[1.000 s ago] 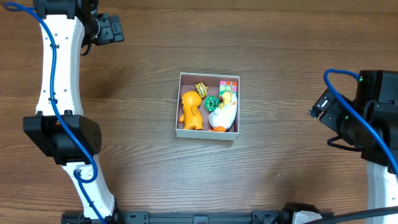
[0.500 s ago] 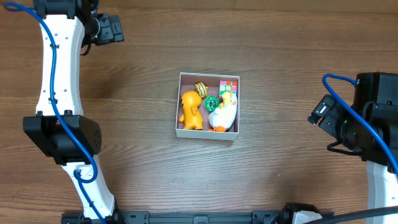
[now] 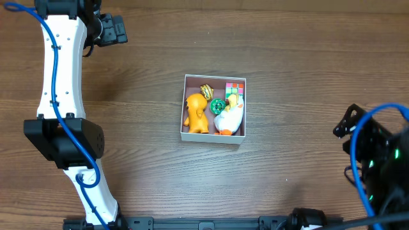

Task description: Pack container

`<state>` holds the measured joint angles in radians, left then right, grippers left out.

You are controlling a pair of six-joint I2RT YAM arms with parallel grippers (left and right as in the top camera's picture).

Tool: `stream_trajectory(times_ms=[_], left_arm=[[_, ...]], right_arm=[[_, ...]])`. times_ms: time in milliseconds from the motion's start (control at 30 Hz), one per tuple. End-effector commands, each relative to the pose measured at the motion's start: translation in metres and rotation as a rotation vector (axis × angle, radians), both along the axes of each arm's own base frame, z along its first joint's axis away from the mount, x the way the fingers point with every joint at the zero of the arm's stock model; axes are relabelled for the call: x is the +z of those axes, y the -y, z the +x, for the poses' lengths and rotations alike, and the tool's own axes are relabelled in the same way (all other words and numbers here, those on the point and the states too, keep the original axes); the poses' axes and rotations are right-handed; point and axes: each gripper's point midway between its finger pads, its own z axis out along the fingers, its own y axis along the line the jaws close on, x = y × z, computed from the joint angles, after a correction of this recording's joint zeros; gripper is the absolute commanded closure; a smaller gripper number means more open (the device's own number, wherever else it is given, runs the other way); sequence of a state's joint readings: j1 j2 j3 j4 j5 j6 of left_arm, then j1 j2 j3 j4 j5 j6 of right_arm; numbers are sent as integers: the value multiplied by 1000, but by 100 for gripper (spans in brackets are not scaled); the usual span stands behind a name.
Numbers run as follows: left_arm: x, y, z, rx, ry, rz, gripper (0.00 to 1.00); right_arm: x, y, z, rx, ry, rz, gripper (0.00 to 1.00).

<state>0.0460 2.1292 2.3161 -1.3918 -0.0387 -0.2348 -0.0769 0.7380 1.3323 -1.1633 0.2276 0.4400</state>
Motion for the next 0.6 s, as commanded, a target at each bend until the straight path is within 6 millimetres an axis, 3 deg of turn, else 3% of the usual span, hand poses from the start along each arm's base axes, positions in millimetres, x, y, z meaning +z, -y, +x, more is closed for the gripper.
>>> stream_trajectory(times_ms=[0,67,233,567], left_arm=[[10,1,2,13,32,-8,0],[10,1,2,13,32,-8,0],[10,1,2,13,32,-8,0],[10,1,2,13,32,-7,0]], right_arm=[[-20,1,6,8,84,-24,0],[-27,-14,21,136,210,-115,0],[-53,-24,35,199,348,-133,0],[-111,-50,46,301,481,-124,0]])
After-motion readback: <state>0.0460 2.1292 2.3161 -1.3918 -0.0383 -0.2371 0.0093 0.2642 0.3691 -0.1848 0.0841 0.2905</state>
